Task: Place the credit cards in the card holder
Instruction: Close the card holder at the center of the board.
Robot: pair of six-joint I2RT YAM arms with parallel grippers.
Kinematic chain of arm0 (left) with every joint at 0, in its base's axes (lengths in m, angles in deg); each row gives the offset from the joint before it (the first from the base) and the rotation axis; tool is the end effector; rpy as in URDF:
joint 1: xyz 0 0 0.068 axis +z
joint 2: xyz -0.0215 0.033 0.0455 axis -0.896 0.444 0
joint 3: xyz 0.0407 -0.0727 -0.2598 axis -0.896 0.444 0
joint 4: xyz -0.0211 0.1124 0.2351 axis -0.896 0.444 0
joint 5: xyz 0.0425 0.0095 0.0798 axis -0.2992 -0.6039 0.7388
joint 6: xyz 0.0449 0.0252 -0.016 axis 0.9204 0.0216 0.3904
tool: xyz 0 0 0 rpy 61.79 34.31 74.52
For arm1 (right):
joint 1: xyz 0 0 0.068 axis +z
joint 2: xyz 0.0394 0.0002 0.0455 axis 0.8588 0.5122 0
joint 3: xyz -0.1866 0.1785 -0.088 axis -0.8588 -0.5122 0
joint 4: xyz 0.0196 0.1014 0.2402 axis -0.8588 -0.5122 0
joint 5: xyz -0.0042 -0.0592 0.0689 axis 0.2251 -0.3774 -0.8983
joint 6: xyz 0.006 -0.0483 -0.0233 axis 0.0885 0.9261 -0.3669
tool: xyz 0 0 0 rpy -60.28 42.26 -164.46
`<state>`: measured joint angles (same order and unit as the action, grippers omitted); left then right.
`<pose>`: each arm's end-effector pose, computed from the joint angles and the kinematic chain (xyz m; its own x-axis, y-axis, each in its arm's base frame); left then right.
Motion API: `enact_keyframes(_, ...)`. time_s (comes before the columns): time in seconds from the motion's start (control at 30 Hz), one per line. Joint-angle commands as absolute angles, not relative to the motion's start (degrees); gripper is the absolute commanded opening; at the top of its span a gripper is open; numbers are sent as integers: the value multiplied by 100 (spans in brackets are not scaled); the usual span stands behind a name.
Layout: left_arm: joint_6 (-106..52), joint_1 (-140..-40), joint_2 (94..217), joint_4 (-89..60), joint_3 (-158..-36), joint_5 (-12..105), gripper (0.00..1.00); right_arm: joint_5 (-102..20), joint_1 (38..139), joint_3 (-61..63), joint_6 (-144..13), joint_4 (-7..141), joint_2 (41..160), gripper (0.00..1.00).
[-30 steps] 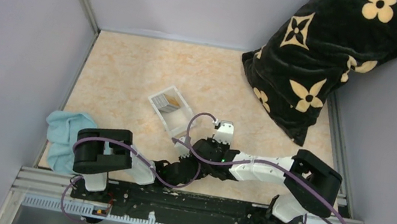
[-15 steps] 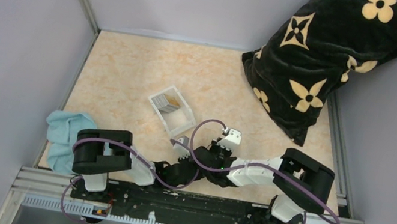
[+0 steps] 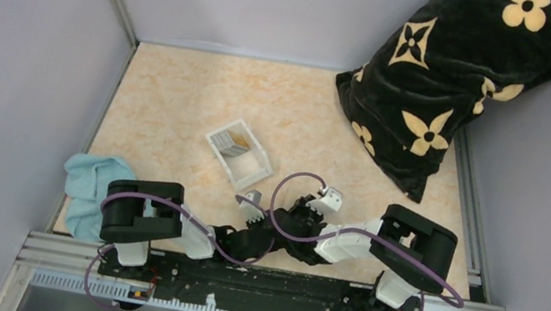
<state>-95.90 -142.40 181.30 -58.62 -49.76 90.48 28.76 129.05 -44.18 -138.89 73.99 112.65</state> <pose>0.0746 -0.2676 0.0956 -0.7030 -0.5596 -0.4390 0.0198 0.6016 -0.7986 0.1156 0.2236 0.1107 -0.3172 0.4718 -0.8227 0.2371 0.8794 0.4128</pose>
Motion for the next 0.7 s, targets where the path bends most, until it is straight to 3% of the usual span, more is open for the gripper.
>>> enact_keyframes(0.0,-9401,-14186,18376,-4635,-4770,8793,35,1619,13083,-4763,-13681,5600,11468,0)
enact_keyframes(0.07,-9354,-14186,18318,-4631,-4762,8783,35,1716,13068,-4592,-13440,5396,11213,1)
enact_keyframes(0.33,-9050,-14195,17868,-4383,-4751,8792,40,1941,12818,-3915,-12450,4805,10707,23)
enact_keyframes(0.67,-8711,-14195,16914,-3776,-4686,9010,44,1853,12462,-3403,-11317,4988,10239,27)
